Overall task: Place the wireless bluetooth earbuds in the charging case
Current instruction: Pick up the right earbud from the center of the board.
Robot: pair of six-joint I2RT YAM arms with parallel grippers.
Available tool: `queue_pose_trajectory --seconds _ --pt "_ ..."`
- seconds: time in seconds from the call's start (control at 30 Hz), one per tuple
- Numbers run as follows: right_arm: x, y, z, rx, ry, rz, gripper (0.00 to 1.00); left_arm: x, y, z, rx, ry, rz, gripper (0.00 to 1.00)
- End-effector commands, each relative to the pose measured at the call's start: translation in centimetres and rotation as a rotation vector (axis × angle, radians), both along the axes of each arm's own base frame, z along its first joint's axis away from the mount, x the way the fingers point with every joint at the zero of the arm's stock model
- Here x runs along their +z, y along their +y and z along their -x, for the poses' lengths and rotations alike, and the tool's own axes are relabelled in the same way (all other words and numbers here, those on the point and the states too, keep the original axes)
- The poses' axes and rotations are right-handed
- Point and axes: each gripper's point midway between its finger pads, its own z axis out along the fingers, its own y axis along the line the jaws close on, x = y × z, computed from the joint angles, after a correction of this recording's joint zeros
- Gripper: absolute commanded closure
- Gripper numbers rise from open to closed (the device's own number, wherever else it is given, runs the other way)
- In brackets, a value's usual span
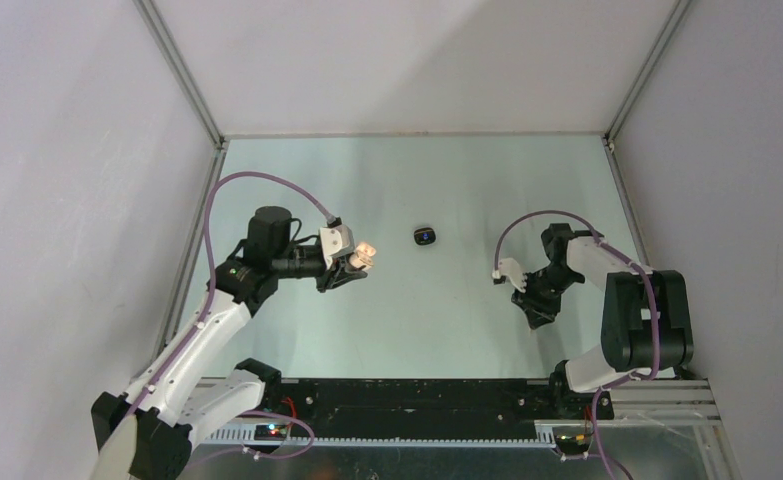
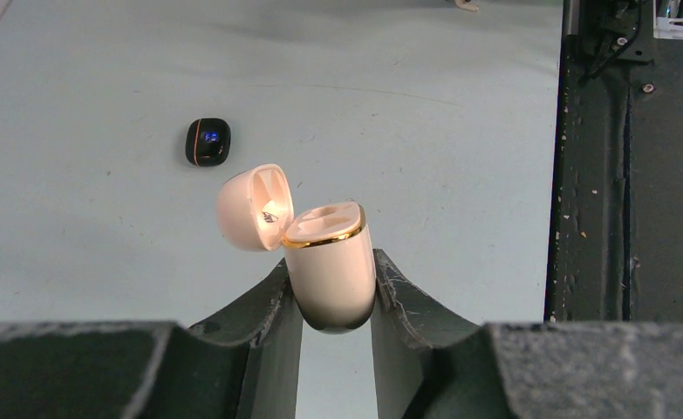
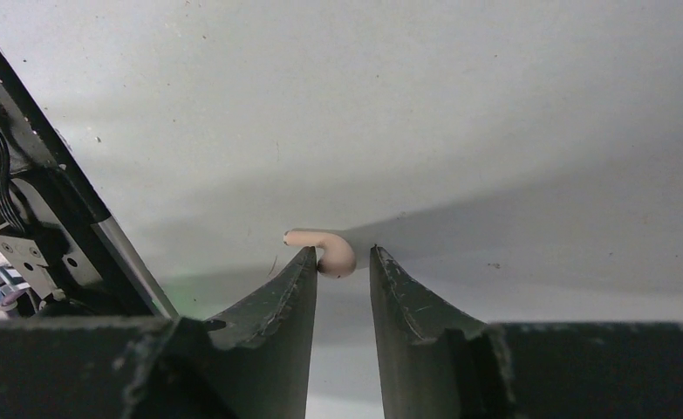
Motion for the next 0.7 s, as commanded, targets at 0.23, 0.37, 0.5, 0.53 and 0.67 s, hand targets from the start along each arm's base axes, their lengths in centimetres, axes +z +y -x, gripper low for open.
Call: queue_pose_trajectory --seconds 0.23,0.37,0.5,0.53,0.67 --pt "0.6 0.2 -0.6 -0.002 -0.049 -0.015 0.75 0.8 -0.5 -0.1 -0.020 -0.022 0.027 0.98" --pt "3.8 1.0 -2.5 -0.039 -0.158 -0.042 0.79 0.6 -0.8 -0.3 -0.015 -0.010 0.026 0.98" --pt "8.7 2.6 -4.8 -0.064 -0.340 -0.077 0.84 0.4 -1.0 -0.8 0.009 0.000 0.027 0.99" --pt "9.6 2.9 -5.3 -0.081 -0.378 -0.084 0.86 0.5 -1.2 -1.0 0.017 -0.001 0.034 0.99" --pt "14.8 6.0 -6.6 -0.045 -0.618 -0.126 0.89 0.8 -1.5 -1.9 0.060 -0.002 0.037 1.00"
